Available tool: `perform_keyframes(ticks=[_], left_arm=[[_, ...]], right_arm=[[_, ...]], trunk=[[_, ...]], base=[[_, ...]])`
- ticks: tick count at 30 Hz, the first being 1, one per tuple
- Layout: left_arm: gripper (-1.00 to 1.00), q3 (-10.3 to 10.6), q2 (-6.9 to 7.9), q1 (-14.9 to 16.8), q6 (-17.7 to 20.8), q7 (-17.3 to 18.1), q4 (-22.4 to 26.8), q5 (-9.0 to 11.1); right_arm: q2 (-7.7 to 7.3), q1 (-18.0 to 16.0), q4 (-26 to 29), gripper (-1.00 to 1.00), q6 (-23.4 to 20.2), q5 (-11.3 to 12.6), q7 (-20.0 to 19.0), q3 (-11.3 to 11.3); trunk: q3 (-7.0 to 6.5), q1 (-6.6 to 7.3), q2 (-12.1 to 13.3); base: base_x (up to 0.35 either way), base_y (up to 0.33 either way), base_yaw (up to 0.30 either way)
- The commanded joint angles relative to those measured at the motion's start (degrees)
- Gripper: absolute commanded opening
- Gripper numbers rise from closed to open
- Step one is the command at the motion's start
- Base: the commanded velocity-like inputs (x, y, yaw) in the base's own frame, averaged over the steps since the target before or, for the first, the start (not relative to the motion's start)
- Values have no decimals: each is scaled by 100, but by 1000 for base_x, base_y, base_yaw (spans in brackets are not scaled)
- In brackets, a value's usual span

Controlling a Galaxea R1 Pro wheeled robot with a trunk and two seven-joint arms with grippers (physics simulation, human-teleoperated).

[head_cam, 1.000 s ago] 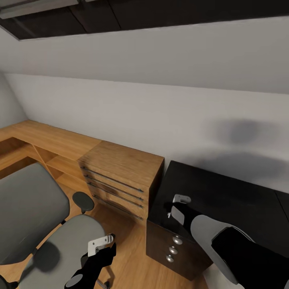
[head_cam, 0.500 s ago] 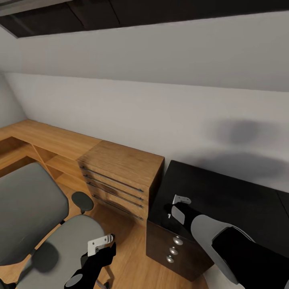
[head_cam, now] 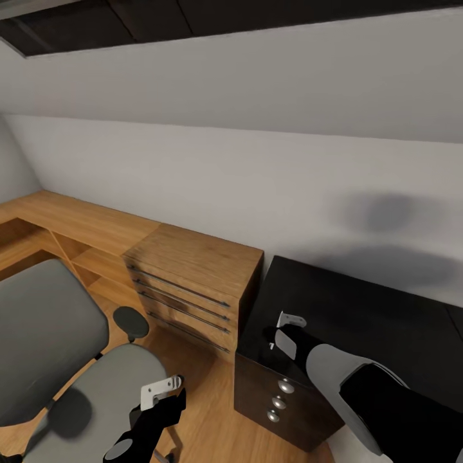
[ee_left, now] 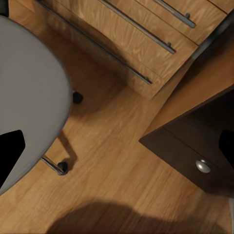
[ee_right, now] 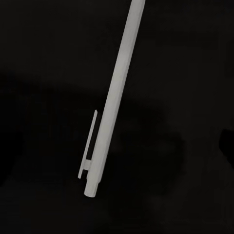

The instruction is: In the bedroom, organize the workspace by keeping the computer under the desk, ensuring the monitor is on the desk, placing the keyboard on the desk next to the monitor, placing the mouse on the desk next to the keyboard, moving the folder from the swivel chair onto the desk next to the mouse, stacking the notebook on top of the folder with the pen on top of the notebook, and positioning the swivel chair next to the desk.

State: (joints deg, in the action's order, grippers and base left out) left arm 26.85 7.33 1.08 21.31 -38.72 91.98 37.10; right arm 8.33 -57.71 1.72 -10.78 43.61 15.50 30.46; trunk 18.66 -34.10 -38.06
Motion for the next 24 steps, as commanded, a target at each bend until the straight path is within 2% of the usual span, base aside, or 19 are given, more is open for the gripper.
perform_keyframes(ticks=[1, 24], left_arm=[[100, 13, 6, 7, 13, -48, 11, 34], [100, 22, 3, 7, 13, -48, 5, 34]], right_arm=[[-6, -3, 12, 100, -38, 33, 32, 48], [-21, -3, 13, 100, -33, 11, 32, 57]], trunk=[[27, -24, -49], [439, -529, -972]], base=[[0, 0, 0], [0, 0, 0]])
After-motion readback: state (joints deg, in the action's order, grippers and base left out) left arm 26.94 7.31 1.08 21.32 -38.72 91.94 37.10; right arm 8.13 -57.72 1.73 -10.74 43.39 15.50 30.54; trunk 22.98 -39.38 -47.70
